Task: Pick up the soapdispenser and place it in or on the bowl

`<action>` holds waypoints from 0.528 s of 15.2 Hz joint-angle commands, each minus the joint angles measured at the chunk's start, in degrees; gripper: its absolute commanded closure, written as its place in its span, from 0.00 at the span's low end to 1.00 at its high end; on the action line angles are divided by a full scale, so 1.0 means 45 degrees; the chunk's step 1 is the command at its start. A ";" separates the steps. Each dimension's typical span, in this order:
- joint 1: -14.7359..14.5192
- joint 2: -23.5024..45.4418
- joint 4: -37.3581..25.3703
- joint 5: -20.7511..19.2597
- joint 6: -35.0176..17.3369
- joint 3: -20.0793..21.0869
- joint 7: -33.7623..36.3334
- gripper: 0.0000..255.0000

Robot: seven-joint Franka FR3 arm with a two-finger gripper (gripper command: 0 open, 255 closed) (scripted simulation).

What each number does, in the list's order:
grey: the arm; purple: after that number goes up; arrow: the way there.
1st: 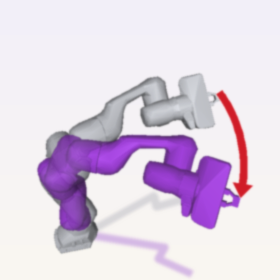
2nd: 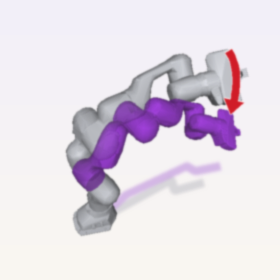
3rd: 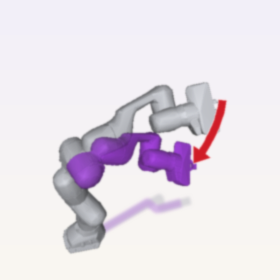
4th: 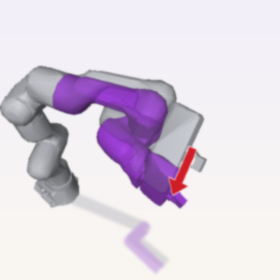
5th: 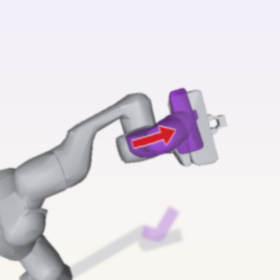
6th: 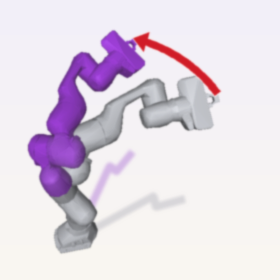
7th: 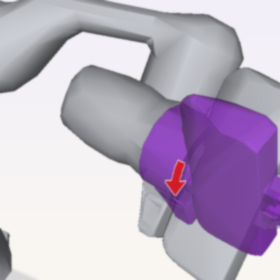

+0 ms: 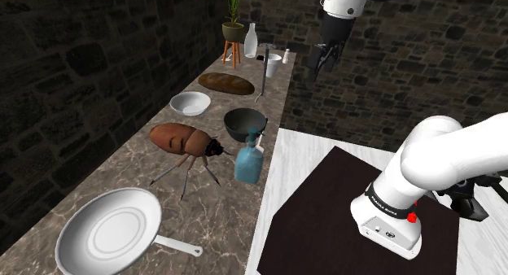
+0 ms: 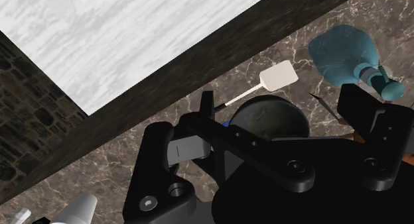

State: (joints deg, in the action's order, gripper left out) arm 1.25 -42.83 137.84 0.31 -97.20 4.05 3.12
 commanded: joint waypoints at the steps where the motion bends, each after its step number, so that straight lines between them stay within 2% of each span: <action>1: 0.0000 0.0000 0.0000 0.0000 0.0000 0.0000 0.0000 0.00; 8: -0.0545 0.1304 0.0678 0.0762 -0.2135 0.1776 0.1894 0.00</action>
State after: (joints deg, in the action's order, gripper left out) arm -0.87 -38.07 140.87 3.31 -105.48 10.83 10.31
